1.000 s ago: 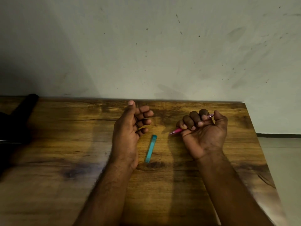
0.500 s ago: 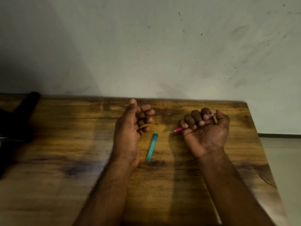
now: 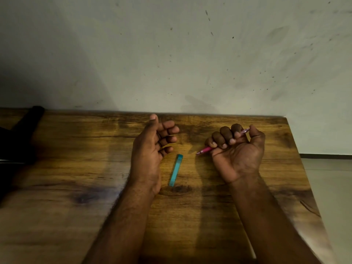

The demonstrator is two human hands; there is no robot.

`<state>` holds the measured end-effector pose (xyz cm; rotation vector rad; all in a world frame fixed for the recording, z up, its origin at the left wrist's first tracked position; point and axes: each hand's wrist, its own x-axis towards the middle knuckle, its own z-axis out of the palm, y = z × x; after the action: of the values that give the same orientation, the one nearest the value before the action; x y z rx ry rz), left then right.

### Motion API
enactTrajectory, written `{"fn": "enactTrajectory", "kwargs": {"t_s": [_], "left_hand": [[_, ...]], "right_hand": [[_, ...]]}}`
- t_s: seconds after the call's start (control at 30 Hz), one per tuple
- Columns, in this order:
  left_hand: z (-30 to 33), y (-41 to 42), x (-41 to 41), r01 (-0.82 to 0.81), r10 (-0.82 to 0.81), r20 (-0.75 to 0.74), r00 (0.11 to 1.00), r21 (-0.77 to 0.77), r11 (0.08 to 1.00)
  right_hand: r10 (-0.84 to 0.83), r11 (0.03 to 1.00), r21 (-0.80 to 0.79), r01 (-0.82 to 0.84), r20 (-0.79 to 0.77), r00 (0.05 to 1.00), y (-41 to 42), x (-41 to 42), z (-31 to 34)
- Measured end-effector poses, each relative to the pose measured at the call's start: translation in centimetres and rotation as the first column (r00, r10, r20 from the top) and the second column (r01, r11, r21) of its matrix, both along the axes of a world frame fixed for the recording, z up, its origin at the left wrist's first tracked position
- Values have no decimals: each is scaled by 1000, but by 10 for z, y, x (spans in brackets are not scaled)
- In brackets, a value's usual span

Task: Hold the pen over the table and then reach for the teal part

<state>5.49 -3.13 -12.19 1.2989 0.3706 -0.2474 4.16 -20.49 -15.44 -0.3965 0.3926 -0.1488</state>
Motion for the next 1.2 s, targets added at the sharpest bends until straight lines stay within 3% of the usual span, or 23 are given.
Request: {"fn": "enactTrajectory", "kwargs": {"t_s": [1.2], "left_hand": [[2,0,-1,-2,2,-3,1000,1,1000]], "right_hand": [[-19,1000,7,20,-43,999,1,1,0]]}}
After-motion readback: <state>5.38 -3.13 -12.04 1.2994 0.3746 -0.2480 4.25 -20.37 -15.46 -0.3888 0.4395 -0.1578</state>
